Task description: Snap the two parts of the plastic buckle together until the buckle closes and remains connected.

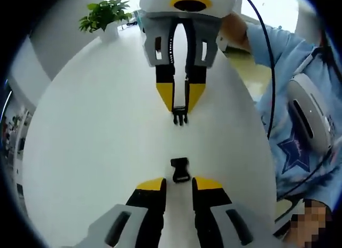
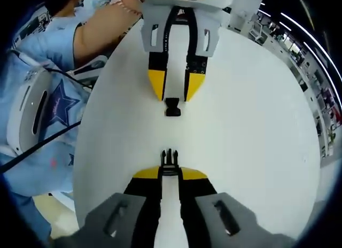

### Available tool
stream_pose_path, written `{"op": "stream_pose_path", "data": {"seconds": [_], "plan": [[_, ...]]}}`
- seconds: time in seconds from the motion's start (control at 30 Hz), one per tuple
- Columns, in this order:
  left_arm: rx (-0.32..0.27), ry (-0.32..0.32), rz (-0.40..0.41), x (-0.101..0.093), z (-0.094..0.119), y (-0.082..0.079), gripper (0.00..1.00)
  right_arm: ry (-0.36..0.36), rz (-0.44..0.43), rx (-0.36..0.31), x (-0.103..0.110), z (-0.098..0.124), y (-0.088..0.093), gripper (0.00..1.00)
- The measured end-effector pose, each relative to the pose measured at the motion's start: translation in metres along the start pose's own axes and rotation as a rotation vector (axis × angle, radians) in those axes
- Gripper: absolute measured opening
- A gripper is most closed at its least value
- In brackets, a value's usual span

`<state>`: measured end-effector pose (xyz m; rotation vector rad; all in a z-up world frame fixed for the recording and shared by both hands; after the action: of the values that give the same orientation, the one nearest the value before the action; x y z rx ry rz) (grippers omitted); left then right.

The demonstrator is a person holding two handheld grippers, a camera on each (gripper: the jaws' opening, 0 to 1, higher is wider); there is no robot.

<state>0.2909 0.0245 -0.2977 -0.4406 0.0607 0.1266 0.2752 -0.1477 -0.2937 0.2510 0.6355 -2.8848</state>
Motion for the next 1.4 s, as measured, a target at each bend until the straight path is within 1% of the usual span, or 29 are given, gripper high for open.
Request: {"op": "stream_pose_path", "data": {"seconds": [0.17,0.33,0.43,0.57,0.77,1.0,1.4], "plan": [[-0.008,0.025,0.020,0.001,-0.002,-0.003,0.17,-0.001,-0.002,-0.001,0.000,0.001,0.001,0.11],[-0.003,0.023,0.023,0.001,-0.002,-0.003,0.14,0.000,-0.001,-0.001,0.000,0.001,0.001,0.11],[-0.004,0.028,0.025,0.000,-0.003,-0.003,0.12,0.003,-0.001,-0.014,0.000,0.001,0.001,0.11],[-0.007,0.032,0.023,0.000,-0.002,-0.003,0.12,0.005,0.003,-0.026,0.000,0.000,0.001,0.11],[-0.006,0.020,0.038,0.000,-0.001,-0.004,0.12,0.012,0.010,-0.055,-0.002,-0.002,-0.004,0.11],[-0.028,0.008,0.070,-0.002,-0.001,-0.006,0.12,0.014,0.016,-0.061,-0.004,-0.006,-0.013,0.11],[-0.042,-0.001,0.083,-0.003,-0.003,-0.005,0.12,0.022,0.003,-0.072,-0.008,-0.012,-0.023,0.11]]}}
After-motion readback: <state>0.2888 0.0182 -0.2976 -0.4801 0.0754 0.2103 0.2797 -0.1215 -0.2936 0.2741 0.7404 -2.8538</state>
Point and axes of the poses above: the point that each gripper's makers call its tool centre point, and the gripper's own axes: z roughly backward along the fingers, x roughly to its left, y roughly out of its underside, the point moved 10 cm from there along z, roughly backward along the fingers, and after that the axes turned 11 degrees about z, right-handed, at the moved point
